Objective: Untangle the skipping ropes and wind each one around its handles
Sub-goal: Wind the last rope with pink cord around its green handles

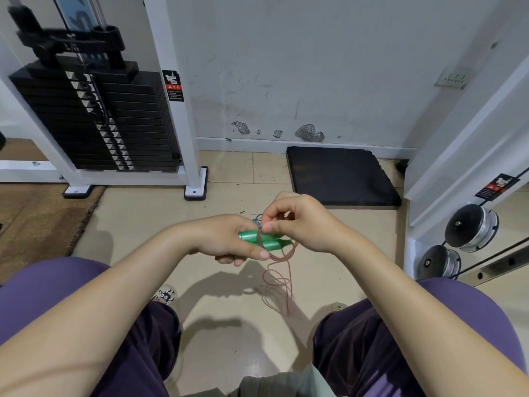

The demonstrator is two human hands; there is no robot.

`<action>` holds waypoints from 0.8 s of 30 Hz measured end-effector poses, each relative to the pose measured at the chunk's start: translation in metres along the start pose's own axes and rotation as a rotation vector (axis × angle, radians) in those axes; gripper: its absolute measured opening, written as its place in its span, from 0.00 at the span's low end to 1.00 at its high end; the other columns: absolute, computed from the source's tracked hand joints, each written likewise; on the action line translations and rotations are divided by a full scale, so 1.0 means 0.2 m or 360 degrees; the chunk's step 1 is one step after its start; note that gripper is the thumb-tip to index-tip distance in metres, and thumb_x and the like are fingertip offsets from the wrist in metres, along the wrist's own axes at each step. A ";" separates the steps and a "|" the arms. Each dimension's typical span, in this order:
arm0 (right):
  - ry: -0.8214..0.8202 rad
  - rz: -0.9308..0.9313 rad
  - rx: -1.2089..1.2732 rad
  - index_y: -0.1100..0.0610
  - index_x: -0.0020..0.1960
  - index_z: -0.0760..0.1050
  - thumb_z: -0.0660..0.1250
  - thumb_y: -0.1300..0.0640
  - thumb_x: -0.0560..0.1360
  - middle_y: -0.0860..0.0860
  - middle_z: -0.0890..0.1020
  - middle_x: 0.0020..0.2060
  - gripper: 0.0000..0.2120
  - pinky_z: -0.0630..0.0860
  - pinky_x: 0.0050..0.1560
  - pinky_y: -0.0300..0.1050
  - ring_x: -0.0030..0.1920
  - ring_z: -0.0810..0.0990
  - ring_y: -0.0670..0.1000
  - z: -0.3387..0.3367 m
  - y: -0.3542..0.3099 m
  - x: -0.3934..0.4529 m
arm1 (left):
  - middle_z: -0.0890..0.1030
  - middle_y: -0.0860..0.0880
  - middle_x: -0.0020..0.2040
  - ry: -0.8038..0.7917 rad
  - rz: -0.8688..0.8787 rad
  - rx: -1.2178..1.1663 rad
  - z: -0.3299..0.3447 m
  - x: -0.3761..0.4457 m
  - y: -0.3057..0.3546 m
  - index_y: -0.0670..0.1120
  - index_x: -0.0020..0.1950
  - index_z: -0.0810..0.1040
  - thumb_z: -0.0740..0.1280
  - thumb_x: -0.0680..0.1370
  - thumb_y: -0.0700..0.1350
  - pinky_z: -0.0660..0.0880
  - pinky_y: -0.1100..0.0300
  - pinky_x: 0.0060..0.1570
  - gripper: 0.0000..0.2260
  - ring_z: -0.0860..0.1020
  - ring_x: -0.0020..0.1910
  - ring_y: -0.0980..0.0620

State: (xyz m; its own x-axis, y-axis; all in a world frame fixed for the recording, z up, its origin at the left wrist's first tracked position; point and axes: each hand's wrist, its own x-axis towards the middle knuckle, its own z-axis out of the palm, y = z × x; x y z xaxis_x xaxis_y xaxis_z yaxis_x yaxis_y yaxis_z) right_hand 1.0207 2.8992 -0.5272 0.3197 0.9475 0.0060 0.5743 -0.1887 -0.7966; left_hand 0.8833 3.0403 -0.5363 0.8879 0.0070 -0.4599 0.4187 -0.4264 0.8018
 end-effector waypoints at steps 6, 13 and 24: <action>-0.0058 0.0084 0.0255 0.58 0.44 0.80 0.74 0.63 0.72 0.51 0.79 0.37 0.04 0.74 0.43 0.40 0.38 0.75 0.45 0.00 0.00 -0.01 | 0.75 0.44 0.32 -0.0110 0.0075 -0.0073 0.01 -0.01 0.04 0.49 0.44 0.76 0.62 0.81 0.56 0.68 0.64 0.31 0.13 0.67 0.24 0.53; -0.0014 0.0227 0.0535 0.56 0.45 0.72 0.70 0.55 0.77 0.54 0.74 0.34 0.09 0.69 0.33 0.40 0.33 0.72 0.49 -0.03 0.00 -0.03 | 0.75 0.46 0.32 -0.0101 0.0248 -0.0483 -0.03 -0.01 0.02 0.42 0.49 0.72 0.63 0.79 0.51 0.59 0.59 0.28 0.11 0.63 0.24 0.52; 0.0297 0.0203 0.0611 0.57 0.45 0.74 0.68 0.58 0.78 0.50 0.76 0.32 0.05 0.70 0.27 0.36 0.28 0.73 0.44 0.00 -0.02 -0.01 | 0.75 0.43 0.34 0.0366 0.0212 -0.0583 -0.04 0.00 0.02 0.42 0.50 0.75 0.67 0.75 0.56 0.60 0.64 0.24 0.17 0.65 0.23 0.52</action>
State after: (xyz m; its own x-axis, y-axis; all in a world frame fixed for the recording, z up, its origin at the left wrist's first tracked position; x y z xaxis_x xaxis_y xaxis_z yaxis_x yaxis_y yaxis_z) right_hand 1.0184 2.8981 -0.5237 0.5205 0.8535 -0.0262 0.2111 -0.1583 -0.9646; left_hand 0.8859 3.0453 -0.5297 0.9406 0.1920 -0.2800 0.3008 -0.0890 0.9495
